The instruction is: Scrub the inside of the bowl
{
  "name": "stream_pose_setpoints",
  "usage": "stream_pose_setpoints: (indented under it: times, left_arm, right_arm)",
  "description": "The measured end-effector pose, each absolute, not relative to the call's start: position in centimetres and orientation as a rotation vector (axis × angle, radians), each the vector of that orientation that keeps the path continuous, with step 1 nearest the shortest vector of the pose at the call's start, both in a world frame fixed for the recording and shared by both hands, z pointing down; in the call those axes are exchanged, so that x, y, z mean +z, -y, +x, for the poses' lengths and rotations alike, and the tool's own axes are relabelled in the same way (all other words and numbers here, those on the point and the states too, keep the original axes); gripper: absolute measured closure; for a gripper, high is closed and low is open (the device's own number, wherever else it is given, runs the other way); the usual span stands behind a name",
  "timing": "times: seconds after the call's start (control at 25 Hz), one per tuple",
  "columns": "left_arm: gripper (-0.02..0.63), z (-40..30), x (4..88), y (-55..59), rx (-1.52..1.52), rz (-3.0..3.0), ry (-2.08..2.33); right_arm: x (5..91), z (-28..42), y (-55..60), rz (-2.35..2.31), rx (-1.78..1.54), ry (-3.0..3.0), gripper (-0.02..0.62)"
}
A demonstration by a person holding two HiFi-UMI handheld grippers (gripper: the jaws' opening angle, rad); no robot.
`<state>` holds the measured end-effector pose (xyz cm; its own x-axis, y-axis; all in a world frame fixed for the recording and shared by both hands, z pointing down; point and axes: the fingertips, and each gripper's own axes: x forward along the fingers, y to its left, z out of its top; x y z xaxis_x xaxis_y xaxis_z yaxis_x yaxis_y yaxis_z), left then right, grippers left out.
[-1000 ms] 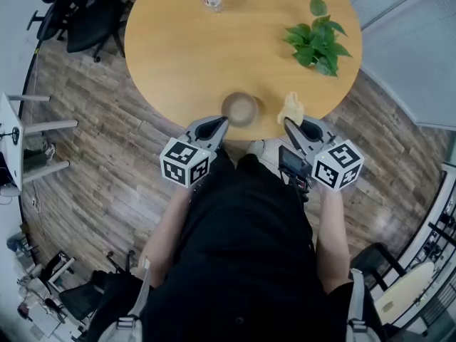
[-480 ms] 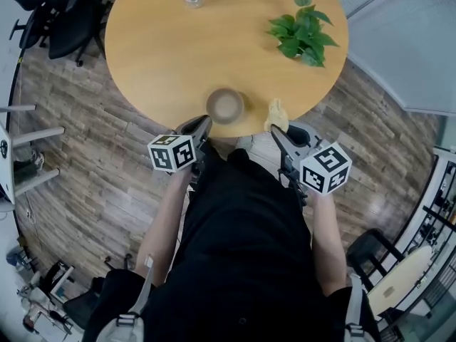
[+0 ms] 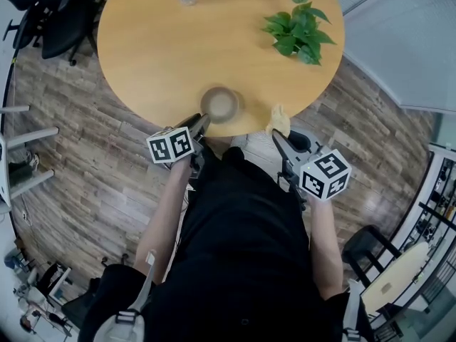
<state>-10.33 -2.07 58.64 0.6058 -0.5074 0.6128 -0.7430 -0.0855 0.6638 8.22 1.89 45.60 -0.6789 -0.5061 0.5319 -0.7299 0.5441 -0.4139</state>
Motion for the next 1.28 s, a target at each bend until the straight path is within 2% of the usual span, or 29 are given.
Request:
stream_pose_setpoints:
  times: [0.48, 0.84, 1.28]
  left_arm:
    - [0.482, -9.2, 60.5, 2.4, 0.238, 1.697, 1.007]
    - [0.558, -9.2, 59.9, 3.1, 0.114, 1.655, 0.998]
    - [0.58, -8.1, 58.2, 2.9, 0.155, 1.699, 0.988]
  right_arm:
    - [46.4, 8.3, -2.2, 0.994, 0.889, 2.411, 0.554]
    - [46.6, 7.9, -2.4, 0.976, 0.88, 2.41, 0.554]
    - [46.9, 6.5, -2.7, 0.897, 0.815, 2.405, 0.554]
